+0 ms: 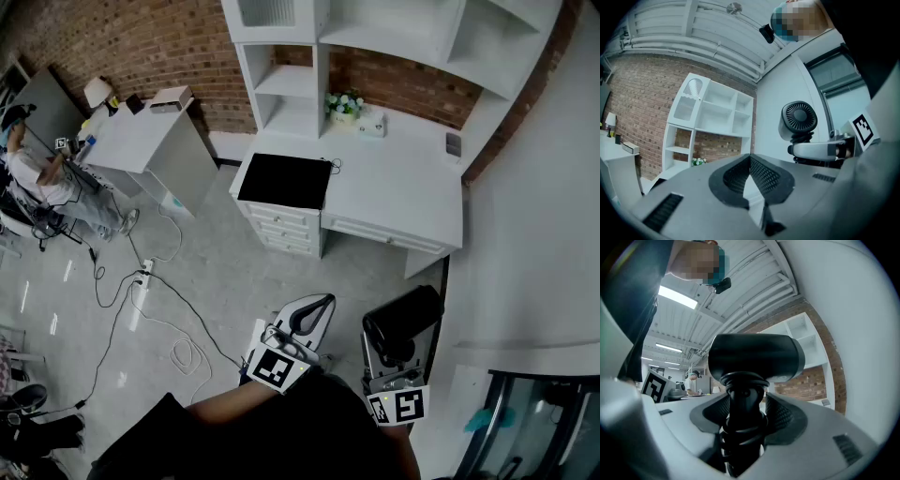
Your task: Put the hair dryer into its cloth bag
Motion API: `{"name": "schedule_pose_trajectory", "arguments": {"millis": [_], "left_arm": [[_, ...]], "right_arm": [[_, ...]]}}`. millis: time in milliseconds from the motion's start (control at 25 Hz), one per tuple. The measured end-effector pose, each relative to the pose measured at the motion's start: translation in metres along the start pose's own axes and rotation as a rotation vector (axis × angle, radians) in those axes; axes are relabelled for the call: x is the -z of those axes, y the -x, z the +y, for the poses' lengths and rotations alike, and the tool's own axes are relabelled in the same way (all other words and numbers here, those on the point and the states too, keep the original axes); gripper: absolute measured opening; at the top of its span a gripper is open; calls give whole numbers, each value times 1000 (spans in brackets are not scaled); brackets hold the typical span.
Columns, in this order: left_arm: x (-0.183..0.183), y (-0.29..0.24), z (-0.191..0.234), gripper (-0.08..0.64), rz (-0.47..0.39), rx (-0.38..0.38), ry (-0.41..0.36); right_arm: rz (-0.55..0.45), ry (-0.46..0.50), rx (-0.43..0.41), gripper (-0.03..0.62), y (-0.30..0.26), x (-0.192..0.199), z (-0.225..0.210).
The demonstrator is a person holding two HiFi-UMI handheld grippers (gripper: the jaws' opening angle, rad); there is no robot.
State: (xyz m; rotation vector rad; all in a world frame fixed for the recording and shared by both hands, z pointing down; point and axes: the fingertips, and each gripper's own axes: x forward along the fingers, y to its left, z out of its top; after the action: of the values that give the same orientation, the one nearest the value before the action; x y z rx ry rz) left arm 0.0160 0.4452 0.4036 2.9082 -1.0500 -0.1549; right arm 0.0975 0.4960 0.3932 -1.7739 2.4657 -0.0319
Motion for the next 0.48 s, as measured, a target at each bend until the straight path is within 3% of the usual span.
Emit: {"name": "schedule_pose_trajectory", "arguments": {"millis": [280, 480], "left_arm": [[7, 3, -14, 17, 14, -28, 1], [18, -6, -8, 17, 39, -29, 17]], "right_arm": [[-30, 19, -58, 250, 18, -9, -4], [-31, -2, -27, 252, 19, -6, -20]]}}
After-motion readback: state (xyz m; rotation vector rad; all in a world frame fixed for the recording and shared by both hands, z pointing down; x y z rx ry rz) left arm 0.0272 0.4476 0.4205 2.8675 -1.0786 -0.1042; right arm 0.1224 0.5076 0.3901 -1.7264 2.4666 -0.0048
